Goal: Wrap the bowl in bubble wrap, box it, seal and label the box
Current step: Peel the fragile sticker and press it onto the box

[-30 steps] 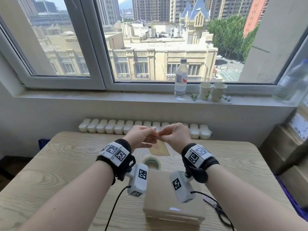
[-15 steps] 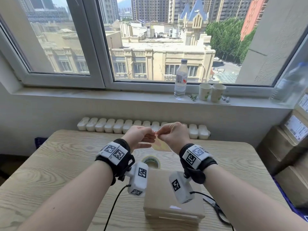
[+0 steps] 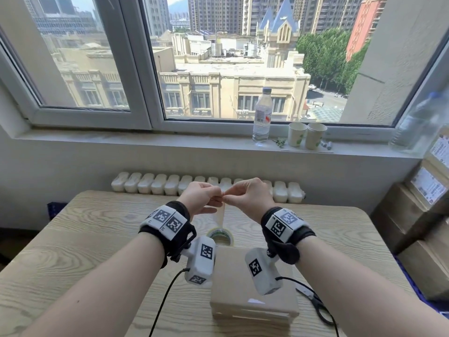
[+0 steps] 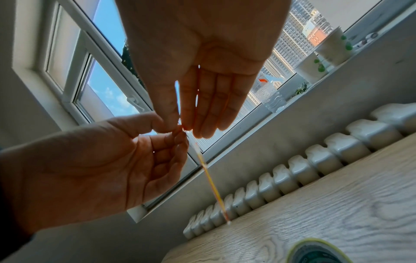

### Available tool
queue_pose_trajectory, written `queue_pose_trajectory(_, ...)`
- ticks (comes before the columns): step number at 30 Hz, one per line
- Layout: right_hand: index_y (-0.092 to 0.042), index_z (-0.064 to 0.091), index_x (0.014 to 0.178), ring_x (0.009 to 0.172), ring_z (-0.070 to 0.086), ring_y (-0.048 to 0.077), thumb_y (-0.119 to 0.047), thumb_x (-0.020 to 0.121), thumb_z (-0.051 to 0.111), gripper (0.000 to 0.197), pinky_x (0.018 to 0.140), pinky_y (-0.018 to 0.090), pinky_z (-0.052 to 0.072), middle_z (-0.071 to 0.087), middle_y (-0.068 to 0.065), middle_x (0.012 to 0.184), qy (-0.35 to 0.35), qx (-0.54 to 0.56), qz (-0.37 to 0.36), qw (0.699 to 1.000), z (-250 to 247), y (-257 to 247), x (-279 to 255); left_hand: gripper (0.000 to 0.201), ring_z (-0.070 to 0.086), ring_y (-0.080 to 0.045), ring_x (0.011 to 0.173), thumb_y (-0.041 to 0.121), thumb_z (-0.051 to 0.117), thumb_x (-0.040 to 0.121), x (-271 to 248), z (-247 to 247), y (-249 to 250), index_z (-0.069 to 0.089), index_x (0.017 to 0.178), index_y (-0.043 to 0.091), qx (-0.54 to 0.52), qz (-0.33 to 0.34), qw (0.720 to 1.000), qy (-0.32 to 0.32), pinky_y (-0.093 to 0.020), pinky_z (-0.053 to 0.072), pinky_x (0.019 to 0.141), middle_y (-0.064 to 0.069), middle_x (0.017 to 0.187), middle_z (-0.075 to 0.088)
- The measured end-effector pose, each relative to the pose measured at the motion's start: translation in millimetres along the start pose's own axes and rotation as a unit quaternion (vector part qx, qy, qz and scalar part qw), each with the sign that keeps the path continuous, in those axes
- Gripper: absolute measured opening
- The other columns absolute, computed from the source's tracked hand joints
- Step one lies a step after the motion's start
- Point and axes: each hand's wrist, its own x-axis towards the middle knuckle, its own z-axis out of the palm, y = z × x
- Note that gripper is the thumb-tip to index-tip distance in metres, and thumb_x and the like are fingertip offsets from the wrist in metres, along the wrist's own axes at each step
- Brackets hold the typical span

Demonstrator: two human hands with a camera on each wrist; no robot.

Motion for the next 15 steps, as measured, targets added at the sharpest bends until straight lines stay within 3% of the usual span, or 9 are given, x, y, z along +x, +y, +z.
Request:
queue_pose_trajectory(3,-0.017,0.076,0.075,0.064,0.064,0.010,-0.038,0.075,0.078,0.021,0.069,0.031,0.055,0.071,-0.001,0.065,-0.022,0.033,0.024,0.999,-3.8,-2.3,2.6,0.012,0.062,-0.011,0.069,0.011,0.057,0.090,2.2,-1.5,-1.3,0.062,0.079,0.010,0.013,0.011,1.000,-0.004,-0.026,0.052,0.070,-0.003,0.076,0.066)
queue_pose_trajectory(8,-0.006,0.074,0.076,0.064,0.066,0.011,-0.020,0.081,0.073,0.016,0.067,0.027,0.055,0.072,0.006,0.071,-0.046,0.074,0.057,0.995,-8.2,-4.7,4.0,0.012,0.058,-0.008,0.072,0.012,0.063,0.089,2.9,-2.6,-4.5,0.061,0.078,0.014,0.036,0.032,0.999,-0.012,-0.024,0.052,0.068,0.000,0.077,0.062)
queue_pose_trajectory(11,-0.007,0.074,0.075,0.064,0.065,0.011,-0.014,0.082,0.069,0.011,0.065,0.025,0.054,0.072,0.004,0.070,-0.048,0.073,0.066,0.994,-6.3,-4.2,2.9,0.012,0.056,-0.007,0.076,0.012,0.063,0.089,2.2,-1.8,-5.9,0.061,0.077,0.014,0.056,0.045,0.997,-0.013,-0.023,0.051,0.068,0.000,0.078,0.061)
queue_pose_trajectory(15,-0.011,0.074,0.072,0.064,0.066,0.012,-0.012,0.080,0.067,0.011,0.069,0.030,0.056,0.073,0.006,0.070,-0.040,0.071,0.069,0.994,-1.2,-3.3,2.6,0.014,0.059,-0.011,0.081,0.011,0.061,0.089,2.2,-0.1,-6.2,0.060,0.076,0.013,0.063,0.053,0.997,-0.008,-0.023,0.052,0.068,-0.004,0.083,0.063)
